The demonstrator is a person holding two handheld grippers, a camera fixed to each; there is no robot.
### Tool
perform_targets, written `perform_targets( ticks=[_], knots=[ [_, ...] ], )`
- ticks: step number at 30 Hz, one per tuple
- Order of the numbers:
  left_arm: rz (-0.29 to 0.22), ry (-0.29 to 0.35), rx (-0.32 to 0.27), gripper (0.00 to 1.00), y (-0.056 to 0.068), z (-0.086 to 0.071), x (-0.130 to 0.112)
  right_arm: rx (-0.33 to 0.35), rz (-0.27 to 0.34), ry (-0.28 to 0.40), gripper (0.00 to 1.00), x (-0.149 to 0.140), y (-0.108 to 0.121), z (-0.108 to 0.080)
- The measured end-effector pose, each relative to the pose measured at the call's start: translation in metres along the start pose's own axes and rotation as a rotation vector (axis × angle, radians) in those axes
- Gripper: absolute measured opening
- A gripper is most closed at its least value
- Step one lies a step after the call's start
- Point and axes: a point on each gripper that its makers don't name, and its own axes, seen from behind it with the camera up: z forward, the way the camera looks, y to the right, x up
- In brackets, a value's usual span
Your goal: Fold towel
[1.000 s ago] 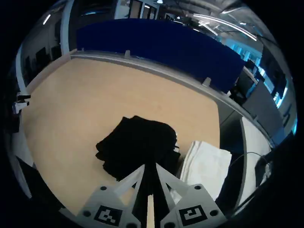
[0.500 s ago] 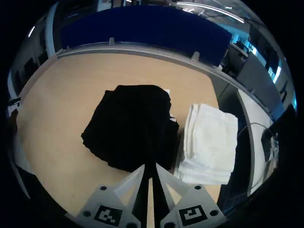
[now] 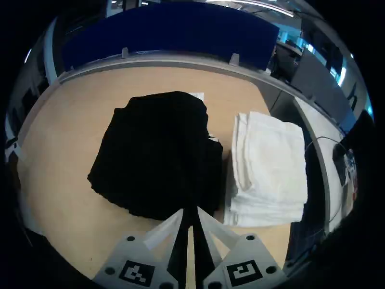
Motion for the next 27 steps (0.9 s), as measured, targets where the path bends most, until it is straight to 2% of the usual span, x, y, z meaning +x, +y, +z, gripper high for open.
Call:
perform_targets(
  ticks=[4,10,14,18,27],
  knots=[
    [0.001,-0.002,-0.002,0.94,0.001,0.001,0.0,-0.011,0.003,0.021,0.16,0.004,0.0,-0.003],
    [0.005,-0.002,-0.006,0.94,0.002,0.002,0.002,-0.031,0.0,0.07,0.43,0.01,0.001,-0.015],
    [0.005,0.0,-0.008,0.93,0.001,0.003,0.003,-0.048,-0.012,0.092,0.55,0.013,0.002,-0.022],
    [0.006,0.0,-0.012,0.93,0.002,0.003,0.003,-0.077,-0.016,0.1,0.57,0.014,0.007,-0.026],
    [0.009,0.003,-0.014,0.93,0.002,0.002,0.005,-0.07,-0.007,0.123,0.61,0.021,0.003,-0.034]
  ],
)
